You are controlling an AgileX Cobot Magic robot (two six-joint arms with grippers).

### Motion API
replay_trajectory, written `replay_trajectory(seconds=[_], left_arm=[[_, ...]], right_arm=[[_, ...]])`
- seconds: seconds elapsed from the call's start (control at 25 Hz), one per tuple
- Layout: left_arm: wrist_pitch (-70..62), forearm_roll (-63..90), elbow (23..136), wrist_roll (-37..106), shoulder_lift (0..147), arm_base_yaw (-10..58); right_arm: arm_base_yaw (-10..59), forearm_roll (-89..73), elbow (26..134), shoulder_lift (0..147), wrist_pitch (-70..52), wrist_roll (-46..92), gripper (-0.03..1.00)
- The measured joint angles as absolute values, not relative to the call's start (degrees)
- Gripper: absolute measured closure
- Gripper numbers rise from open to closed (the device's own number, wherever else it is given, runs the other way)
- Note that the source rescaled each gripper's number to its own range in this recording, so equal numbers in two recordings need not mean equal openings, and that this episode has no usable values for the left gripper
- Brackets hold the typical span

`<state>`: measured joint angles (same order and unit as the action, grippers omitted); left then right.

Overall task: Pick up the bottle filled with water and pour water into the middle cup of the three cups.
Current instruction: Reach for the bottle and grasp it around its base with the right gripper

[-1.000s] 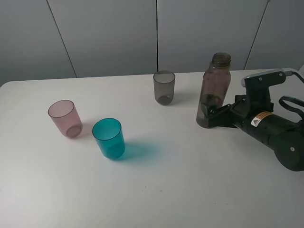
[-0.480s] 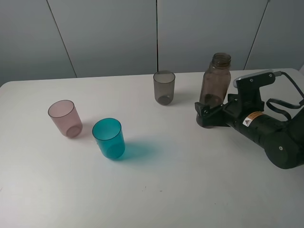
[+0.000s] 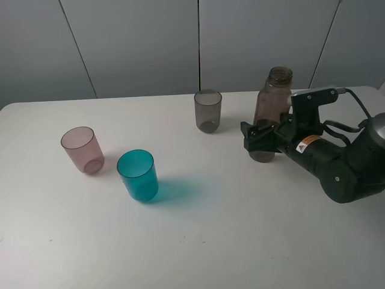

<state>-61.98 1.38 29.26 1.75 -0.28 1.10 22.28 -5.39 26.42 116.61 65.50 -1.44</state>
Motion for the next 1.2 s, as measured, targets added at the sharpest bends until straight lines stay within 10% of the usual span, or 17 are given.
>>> replay_trajectory(seconds=[1.2], left_arm=[[-61.98,1.38,29.26,1.73,-0.28,1.10]], right_arm=[[22.28,-6.70,28.77,120.59,69.06,-2.56,-0.03]])
